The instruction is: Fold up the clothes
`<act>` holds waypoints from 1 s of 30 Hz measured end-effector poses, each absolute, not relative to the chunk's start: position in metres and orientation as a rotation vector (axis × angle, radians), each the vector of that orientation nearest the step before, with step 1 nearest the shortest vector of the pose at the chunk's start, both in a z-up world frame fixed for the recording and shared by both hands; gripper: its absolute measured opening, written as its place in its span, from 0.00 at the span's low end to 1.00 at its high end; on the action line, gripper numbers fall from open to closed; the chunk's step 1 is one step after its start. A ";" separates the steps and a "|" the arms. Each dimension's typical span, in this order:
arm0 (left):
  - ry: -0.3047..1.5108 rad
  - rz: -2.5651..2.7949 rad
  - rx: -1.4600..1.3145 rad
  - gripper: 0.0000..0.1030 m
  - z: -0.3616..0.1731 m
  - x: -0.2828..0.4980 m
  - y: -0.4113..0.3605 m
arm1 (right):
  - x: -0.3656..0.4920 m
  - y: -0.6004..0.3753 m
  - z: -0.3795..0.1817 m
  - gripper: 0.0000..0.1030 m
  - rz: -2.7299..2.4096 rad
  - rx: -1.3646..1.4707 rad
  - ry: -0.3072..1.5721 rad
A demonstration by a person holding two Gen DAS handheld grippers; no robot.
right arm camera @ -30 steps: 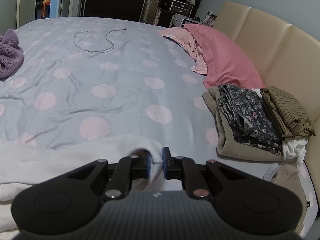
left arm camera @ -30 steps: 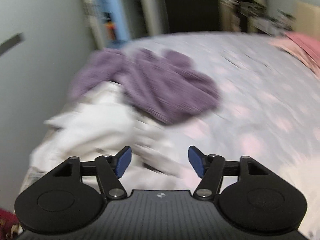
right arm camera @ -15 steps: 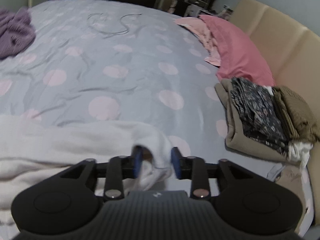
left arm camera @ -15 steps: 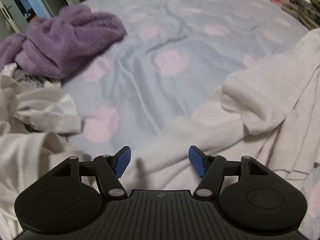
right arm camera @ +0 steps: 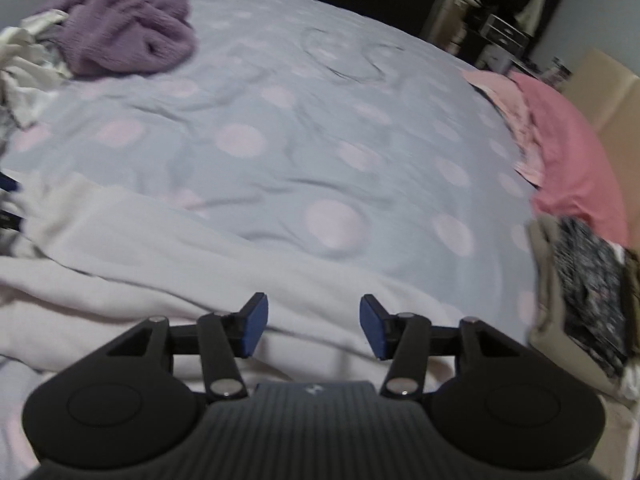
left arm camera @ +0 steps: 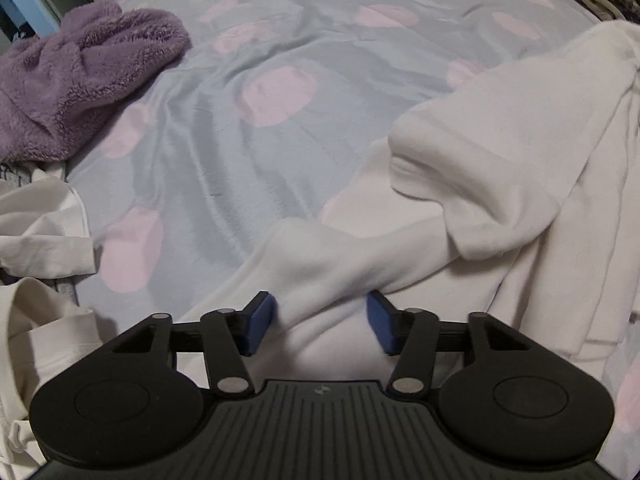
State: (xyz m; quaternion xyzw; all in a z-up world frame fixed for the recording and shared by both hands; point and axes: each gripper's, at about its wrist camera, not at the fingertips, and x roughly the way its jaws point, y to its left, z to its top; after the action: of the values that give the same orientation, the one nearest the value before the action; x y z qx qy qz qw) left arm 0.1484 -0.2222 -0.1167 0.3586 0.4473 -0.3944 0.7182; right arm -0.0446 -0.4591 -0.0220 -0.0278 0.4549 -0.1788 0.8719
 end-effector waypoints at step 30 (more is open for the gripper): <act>0.881 -0.952 0.585 0.06 -0.049 0.139 -0.215 | 0.042 -0.354 -0.047 0.04 -0.102 -0.034 0.920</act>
State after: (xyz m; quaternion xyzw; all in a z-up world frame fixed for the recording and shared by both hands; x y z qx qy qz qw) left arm 0.1393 -0.2151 -0.0494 0.2683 0.4044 -0.4369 0.7574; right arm 0.0422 -0.3536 -0.0469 -0.0162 0.4439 -0.0493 0.8946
